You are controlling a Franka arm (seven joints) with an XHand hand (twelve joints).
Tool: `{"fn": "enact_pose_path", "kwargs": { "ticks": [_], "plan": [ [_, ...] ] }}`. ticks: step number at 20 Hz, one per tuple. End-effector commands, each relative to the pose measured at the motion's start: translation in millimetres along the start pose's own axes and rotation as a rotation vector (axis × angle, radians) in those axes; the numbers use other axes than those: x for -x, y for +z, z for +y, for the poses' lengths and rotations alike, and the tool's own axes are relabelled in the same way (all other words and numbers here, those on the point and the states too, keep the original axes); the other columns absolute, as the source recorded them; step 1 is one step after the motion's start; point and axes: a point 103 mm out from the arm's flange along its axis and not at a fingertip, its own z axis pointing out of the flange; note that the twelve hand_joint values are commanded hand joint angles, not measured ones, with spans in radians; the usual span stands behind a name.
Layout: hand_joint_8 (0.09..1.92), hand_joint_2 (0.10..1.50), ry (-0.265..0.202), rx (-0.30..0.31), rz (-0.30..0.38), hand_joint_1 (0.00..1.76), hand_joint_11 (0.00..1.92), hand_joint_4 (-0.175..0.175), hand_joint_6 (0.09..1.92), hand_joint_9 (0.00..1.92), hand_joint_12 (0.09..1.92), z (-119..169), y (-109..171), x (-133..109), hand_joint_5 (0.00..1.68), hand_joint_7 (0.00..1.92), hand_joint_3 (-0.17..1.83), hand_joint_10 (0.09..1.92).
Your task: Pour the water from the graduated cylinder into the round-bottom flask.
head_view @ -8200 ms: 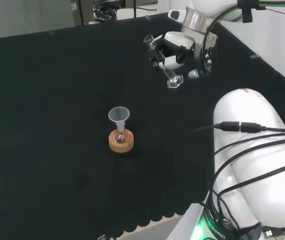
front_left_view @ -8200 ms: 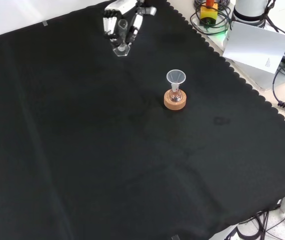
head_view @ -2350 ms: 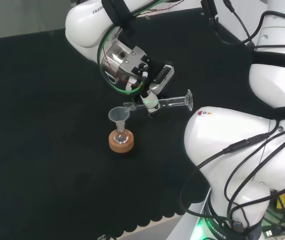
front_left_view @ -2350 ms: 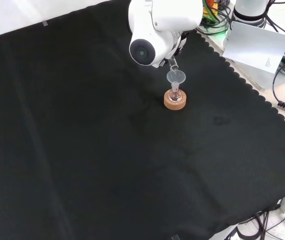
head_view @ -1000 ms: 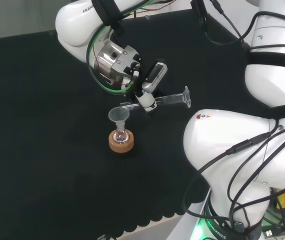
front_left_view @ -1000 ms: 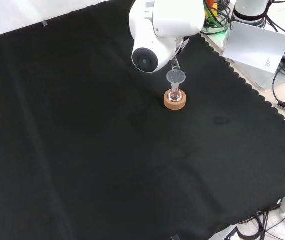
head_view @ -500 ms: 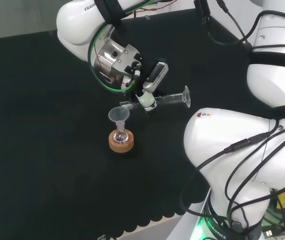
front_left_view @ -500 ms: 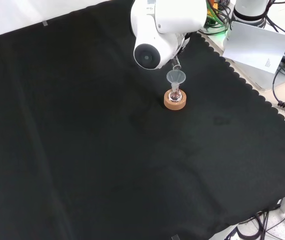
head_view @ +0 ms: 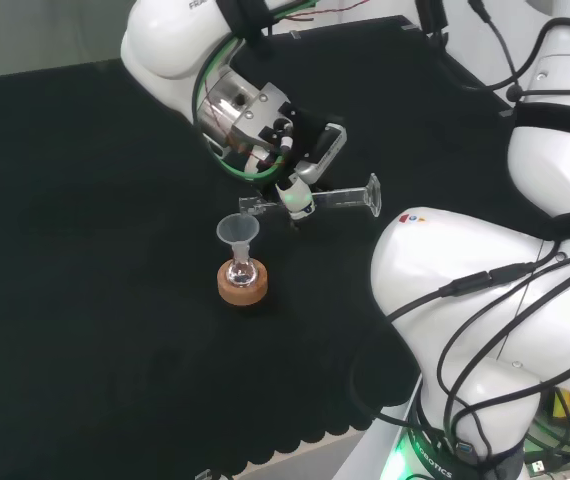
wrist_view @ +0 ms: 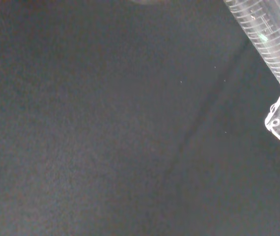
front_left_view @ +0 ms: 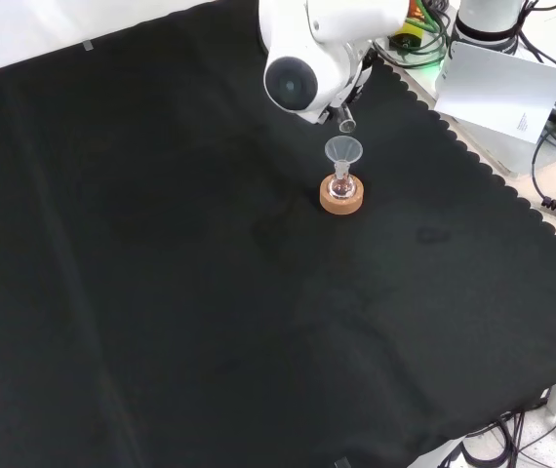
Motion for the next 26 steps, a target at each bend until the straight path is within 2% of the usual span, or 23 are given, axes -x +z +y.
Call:
{"fn": "enact_pose_path", "kwargs": {
  "ticks": [1,3,12,19,23,26],
  "plan": [
    [1.31,1.22,-0.094,0.153,0.109,1.22,1.17,-0.175,1.32,1.27,0.78,2.7,9.1,9.0,0.76,0.8,0.0,0.31],
    [1.32,1.22,-0.14,0.207,0.151,1.21,1.17,-0.175,1.32,1.27,0.78,4.0,8.6,12.9,0.76,0.79,0.0,0.31],
    [1.33,1.23,-0.234,0.374,0.246,1.21,1.18,-0.175,1.33,1.27,0.79,17.8,6.1,24.0,0.76,0.79,0.0,0.31],
    [1.33,1.23,-0.3,0.448,0.343,1.21,1.18,-0.175,1.33,1.27,0.79,33.2,4.8,35.1,0.75,0.78,0.0,0.32],
    [1.33,1.23,-0.314,0.476,0.427,1.21,1.18,-0.175,1.33,1.27,0.79,42.0,4.0,44.7,0.76,0.78,0.0,0.32],
    [1.33,1.23,-0.327,0.527,0.48,1.21,1.18,-0.175,1.33,1.27,0.79,46.2,3.7,51.8,0.76,0.79,0.0,0.32]
  ]
}}
